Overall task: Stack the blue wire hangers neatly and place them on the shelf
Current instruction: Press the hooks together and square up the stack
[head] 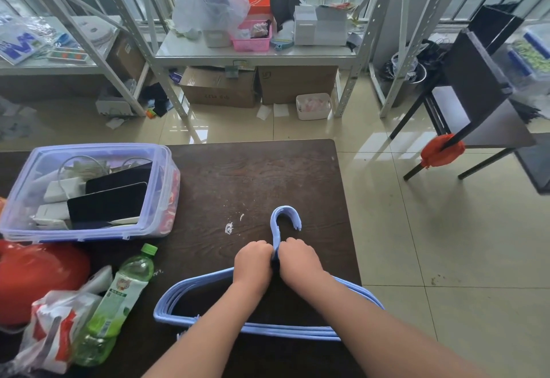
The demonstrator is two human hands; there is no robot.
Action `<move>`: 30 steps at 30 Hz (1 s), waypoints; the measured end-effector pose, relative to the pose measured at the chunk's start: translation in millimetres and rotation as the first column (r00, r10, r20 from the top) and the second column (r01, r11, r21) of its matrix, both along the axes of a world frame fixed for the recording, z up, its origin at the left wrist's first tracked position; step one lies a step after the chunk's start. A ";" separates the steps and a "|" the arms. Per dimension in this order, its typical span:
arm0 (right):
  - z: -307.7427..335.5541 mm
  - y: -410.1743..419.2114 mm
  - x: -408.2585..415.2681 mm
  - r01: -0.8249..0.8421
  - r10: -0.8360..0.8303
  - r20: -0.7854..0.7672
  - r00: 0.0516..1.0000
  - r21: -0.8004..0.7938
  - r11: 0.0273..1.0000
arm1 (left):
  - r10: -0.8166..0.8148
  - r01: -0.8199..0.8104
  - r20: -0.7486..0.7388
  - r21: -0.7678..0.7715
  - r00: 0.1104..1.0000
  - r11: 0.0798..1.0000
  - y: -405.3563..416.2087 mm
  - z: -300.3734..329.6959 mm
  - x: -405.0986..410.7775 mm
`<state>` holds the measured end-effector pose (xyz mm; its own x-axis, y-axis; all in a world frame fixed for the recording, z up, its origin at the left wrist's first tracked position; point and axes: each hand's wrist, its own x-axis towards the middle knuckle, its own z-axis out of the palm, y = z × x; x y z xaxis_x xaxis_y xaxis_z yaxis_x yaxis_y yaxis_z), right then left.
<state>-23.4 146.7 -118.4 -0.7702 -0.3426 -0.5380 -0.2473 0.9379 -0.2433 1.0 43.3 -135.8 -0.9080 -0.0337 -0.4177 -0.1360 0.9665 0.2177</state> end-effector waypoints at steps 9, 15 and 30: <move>2.6 0.5 -7.3 -0.053 0.053 0.076 0.996 -0.001 0.999 | 0.034 -0.033 0.058 -0.012 0.998 0.999 1.3 3.9 -5.8; 1.3 11.8 -22.1 0.332 -0.231 0.388 0.892 -0.217 0.918 | 0.043 -0.047 0.106 0.034 0.993 0.998 -0.3 4.5 -14.5; 4.2 5.7 -27.6 0.718 -0.412 0.632 0.656 -0.356 0.598 | 0.065 -0.165 0.229 0.447 0.971 0.879 -17.3 0.2 -21.8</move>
